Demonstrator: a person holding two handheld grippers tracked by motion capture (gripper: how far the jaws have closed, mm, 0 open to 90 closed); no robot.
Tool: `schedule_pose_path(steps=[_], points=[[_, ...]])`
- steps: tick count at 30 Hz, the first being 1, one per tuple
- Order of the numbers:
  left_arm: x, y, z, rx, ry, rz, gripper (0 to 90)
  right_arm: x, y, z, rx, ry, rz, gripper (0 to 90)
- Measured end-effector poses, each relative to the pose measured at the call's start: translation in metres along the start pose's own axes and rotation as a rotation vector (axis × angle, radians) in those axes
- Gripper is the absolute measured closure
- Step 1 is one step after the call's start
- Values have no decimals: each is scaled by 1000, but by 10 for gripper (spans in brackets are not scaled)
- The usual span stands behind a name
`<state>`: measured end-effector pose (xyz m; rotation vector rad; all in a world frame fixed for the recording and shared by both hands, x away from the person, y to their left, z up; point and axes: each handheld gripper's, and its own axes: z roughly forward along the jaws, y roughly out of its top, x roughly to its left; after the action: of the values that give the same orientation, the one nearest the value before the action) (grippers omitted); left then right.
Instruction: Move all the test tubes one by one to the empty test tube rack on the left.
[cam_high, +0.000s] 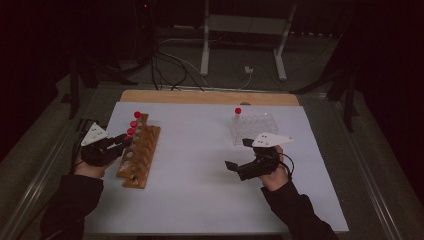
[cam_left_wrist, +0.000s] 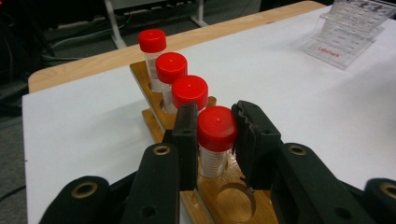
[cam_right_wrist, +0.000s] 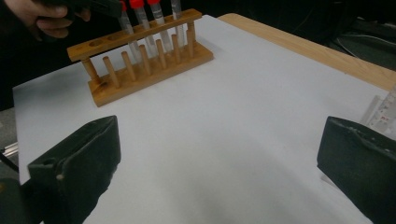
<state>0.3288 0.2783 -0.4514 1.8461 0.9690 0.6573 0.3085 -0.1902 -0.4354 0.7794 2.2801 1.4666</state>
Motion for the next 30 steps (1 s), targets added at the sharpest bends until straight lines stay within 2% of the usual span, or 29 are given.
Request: schedule_pose_path(steps=[3, 6, 9, 14, 17, 21, 26, 30], points=[[0, 1, 0, 15, -17, 2, 702, 0, 1, 0, 0, 4, 0, 0], [-1, 2, -2, 11, -45, -1, 603, 0, 1, -1, -4, 5, 3, 0], [-6, 5, -7, -3, -50, 6, 439, -1, 2, -3, -11, 8, 5, 0], [-19, 8, -16, -22, -88, 23, 181, -3, 7, -6, -30, 6, 7, 0], [-27, 10, -21, -48, -112, 16, 116, -7, 10, -9, -40, -9, 5, 0], [-38, 14, -24, -65, -152, 28, 46, -13, 15, -12, -45, -30, 8, 0], [-53, 16, -25, -91, -189, 57, 30, -22, 21, -15, -52, -63, -4, 0], [-65, 16, -22, -91, -225, 73, 27, -30, 25, -14, -55, -78, 1, 0]])
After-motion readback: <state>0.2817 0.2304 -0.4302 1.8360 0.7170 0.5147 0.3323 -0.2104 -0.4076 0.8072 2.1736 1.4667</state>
